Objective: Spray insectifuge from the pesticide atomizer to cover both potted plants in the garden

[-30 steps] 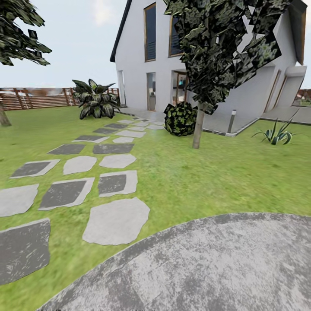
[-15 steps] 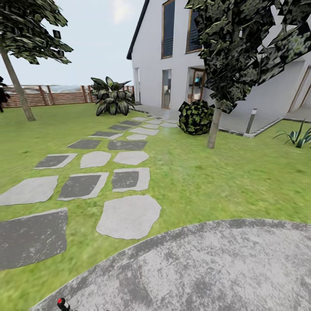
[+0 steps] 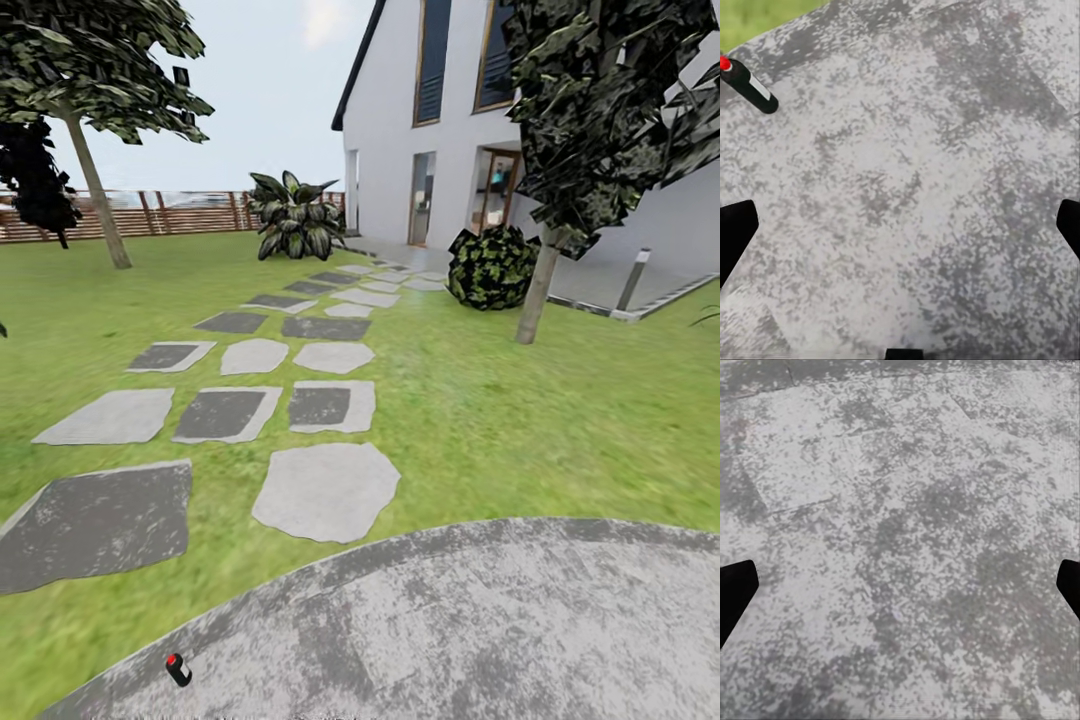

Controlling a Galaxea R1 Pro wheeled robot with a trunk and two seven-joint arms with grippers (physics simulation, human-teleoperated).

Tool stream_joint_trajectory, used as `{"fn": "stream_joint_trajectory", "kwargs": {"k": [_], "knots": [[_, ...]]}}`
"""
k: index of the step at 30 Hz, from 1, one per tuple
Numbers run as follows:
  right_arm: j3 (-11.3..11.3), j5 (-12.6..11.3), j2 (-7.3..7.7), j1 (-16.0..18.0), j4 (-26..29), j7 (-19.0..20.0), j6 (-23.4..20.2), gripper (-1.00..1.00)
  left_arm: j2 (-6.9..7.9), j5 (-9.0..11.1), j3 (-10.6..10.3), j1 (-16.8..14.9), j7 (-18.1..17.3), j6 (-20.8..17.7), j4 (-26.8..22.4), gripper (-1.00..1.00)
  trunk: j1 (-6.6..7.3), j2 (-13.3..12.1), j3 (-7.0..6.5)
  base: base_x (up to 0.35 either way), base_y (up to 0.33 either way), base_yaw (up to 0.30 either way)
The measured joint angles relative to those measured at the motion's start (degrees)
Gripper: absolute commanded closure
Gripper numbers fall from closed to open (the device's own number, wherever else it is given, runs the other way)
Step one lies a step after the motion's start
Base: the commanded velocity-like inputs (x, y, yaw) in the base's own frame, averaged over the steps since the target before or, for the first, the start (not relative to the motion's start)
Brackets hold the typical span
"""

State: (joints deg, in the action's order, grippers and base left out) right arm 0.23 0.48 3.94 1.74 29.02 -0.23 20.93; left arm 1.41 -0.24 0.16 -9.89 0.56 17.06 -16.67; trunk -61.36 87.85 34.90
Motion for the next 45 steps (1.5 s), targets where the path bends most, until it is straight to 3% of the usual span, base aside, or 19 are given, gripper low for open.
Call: {"fn": "stream_joint_trajectory", "kwargs": {"k": [12, 20, 28, 45], "knots": [[0.0, 0.0, 0.0, 0.0, 0.0, 0.0, 0.0, -1.0, 0.13, 0.7, 0.1, 0.0, 0.1, -0.1, 0.0, -1.0, -2.64, 4.8, 2.86, 0.0, 0.0, 0.224], [0.0, 0.1, 0.0, 0.0, 0.0, 0.0, 0.0, -1.0, 0.12, 1.0, 2.1, 0.0, 0.1, 0.0, -0.2, -1.0, -4.39, 8.0, 4.75, 0.0, 0.0, 0.225], [0.0, 0.1, 0.0, 0.0, 0.0, 0.1, 0.0, -1.0, 0.15, 1.0, 2.3, 0.0, 0.1, 0.1, -0.1, -1.0, -4.41, 8.0, 5.21, -0.02, 0.038, 0.226], [0.0, 0.1, 0.0, 0.0, 0.0, 0.1, 0.0, -1.0, 0.18, 1.0, 2.5, 0.0, 0.1, 0.1, 0.0, -1.0, -4.4, 8.0, 6.18, -0.082, 0.28, 0.226]]}}
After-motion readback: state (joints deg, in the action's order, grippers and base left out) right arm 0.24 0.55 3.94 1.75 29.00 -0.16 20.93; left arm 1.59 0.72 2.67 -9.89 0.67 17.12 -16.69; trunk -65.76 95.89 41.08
